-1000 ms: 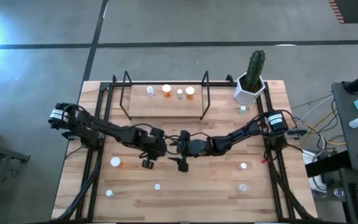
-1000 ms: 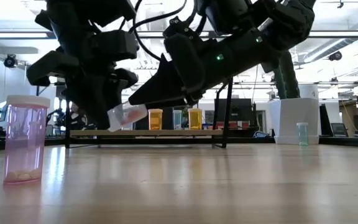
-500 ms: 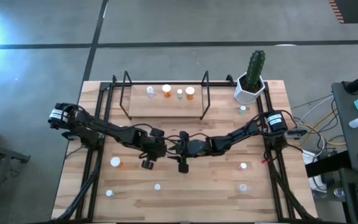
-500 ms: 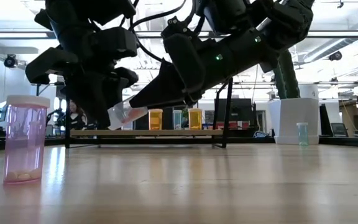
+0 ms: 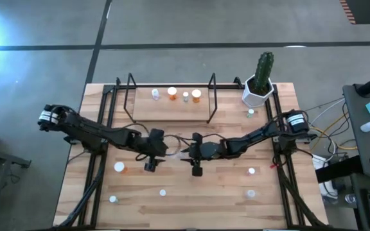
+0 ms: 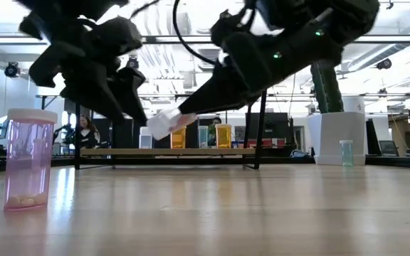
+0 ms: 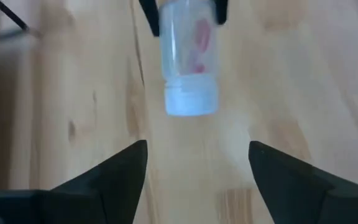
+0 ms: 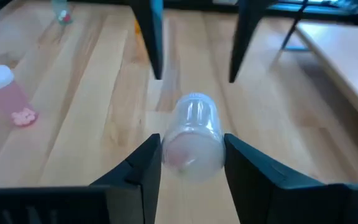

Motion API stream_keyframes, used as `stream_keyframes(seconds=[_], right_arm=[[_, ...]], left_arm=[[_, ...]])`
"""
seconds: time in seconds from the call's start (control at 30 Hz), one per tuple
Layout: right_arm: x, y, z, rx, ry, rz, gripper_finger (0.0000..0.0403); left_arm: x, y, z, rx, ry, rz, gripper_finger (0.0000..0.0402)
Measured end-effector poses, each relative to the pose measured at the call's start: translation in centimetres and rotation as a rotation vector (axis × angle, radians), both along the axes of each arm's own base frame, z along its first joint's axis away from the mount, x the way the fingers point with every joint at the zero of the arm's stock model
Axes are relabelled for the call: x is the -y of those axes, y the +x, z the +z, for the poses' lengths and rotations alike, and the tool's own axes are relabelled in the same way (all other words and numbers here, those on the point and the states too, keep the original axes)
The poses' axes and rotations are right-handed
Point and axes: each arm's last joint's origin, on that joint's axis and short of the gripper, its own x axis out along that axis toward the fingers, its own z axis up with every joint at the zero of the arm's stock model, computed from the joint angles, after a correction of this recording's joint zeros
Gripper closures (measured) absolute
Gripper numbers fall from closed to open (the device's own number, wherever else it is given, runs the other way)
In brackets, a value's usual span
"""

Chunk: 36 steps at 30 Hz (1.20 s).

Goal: Pick and place medicine bottles onto shelf by color
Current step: Put the top transparent pill bottle on the shelf

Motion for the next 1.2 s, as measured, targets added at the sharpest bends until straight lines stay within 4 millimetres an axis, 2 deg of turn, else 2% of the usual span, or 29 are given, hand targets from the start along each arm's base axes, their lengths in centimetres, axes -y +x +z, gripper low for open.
stream_keyframes(seconds=[0.1,0.2,0.43,0.53,0.63,0.77,0.9,1.2], right_arm=[[0.4,-1.6,-0.4,0.066,-0.009,-0.017,0.0264],[0.8,-3.1,-0.6,0.222,0.0,-0.036,0.0264],[1.6,-6.5,1.3,0.707,-0.039,-0.064,0.0264],[1.6,-6.3,2.1,0.746,-0.065,-0.042,0.0264],[1.3,-5.3,3.5,0.811,-0.078,-0.008,0.0264],[0.8,-4.3,4.9,0.875,-0.09,0.072,0.0264],[0.5,-3.6,6.0,0.925,-0.089,0.132,0.0264],[0.2,-3.4,6.5,0.953,-0.087,0.174,0.0264]], left_arm=[[-0.3,-1.4,-0.6,0.188,-0.039,0.005,0.0136],[-0.5,-2.8,-0.9,0.447,-0.085,0.002,0.0136],[-1.1,-6.4,0.7,1.127,-0.193,-0.029,0.0135],[-1.0,-7.1,1.4,1.279,-0.232,-0.106,0.0135],[-0.7,-6.3,2.0,1.278,-0.241,-0.175,0.0135],[-0.3,-4.5,2.2,1.219,-0.23,-0.175,0.0135],[0.0,-2.9,3.0,1.255,-0.21,-0.183,0.0135],[0.5,0.8,4.4,1.314,-0.165,-0.214,0.0135]])
